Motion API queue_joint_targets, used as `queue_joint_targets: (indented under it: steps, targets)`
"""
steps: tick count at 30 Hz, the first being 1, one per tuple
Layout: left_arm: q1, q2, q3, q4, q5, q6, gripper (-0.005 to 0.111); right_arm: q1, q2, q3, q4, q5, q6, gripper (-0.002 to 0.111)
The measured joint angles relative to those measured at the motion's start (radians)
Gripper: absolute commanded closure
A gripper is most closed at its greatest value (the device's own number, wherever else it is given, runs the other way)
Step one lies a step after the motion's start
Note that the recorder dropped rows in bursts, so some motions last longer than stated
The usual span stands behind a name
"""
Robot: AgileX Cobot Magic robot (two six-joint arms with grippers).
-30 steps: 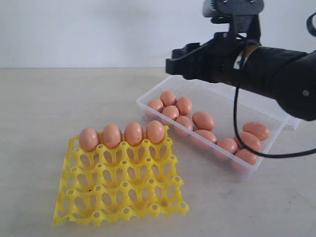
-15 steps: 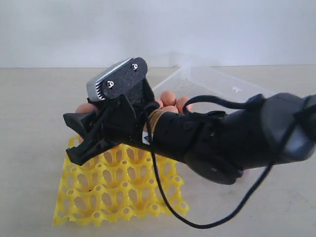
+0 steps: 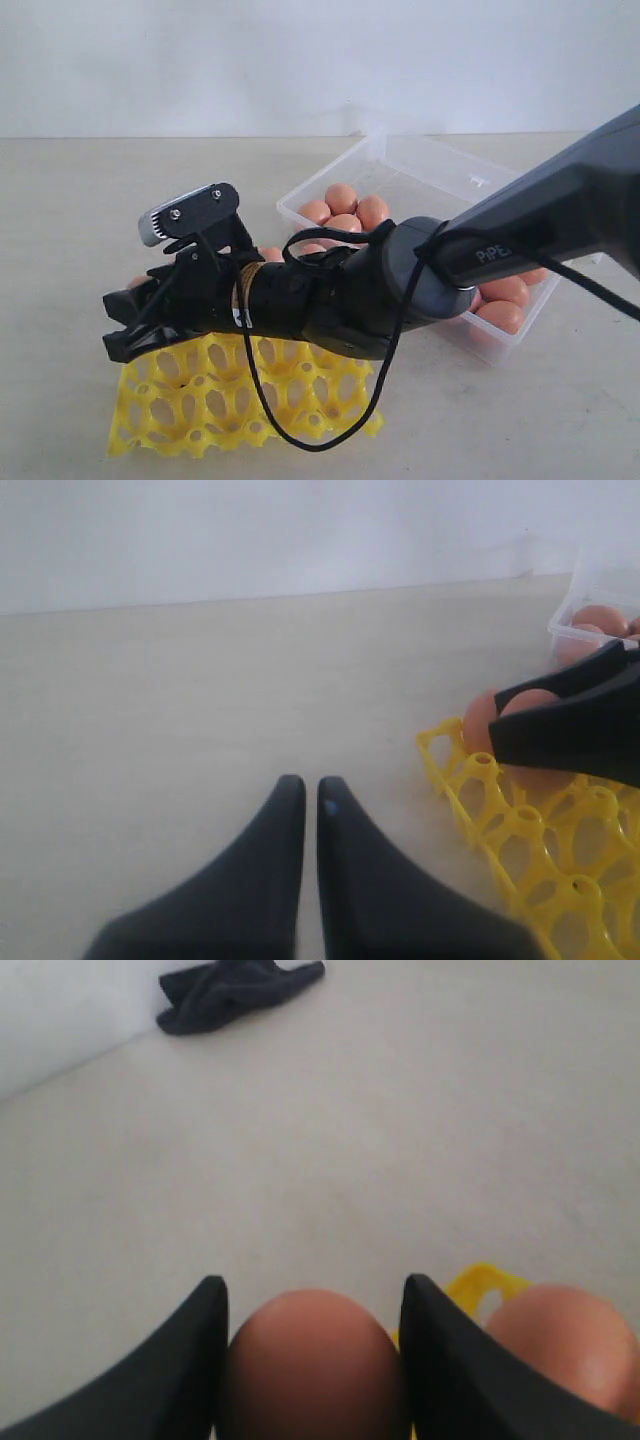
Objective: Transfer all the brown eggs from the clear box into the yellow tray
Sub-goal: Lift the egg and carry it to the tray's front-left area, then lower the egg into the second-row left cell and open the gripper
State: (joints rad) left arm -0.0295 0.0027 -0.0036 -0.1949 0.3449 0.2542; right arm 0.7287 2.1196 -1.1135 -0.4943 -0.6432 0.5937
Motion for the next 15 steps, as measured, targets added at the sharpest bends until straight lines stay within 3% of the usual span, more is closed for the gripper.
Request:
queue_joint_targets:
  steps: [15]
  targets:
    - [0.000, 0.000, 0.000, 0.000, 0.000, 0.000, 0.103, 0.000, 0.002, 0.000, 0.000, 0.094, -0.080, 0.108]
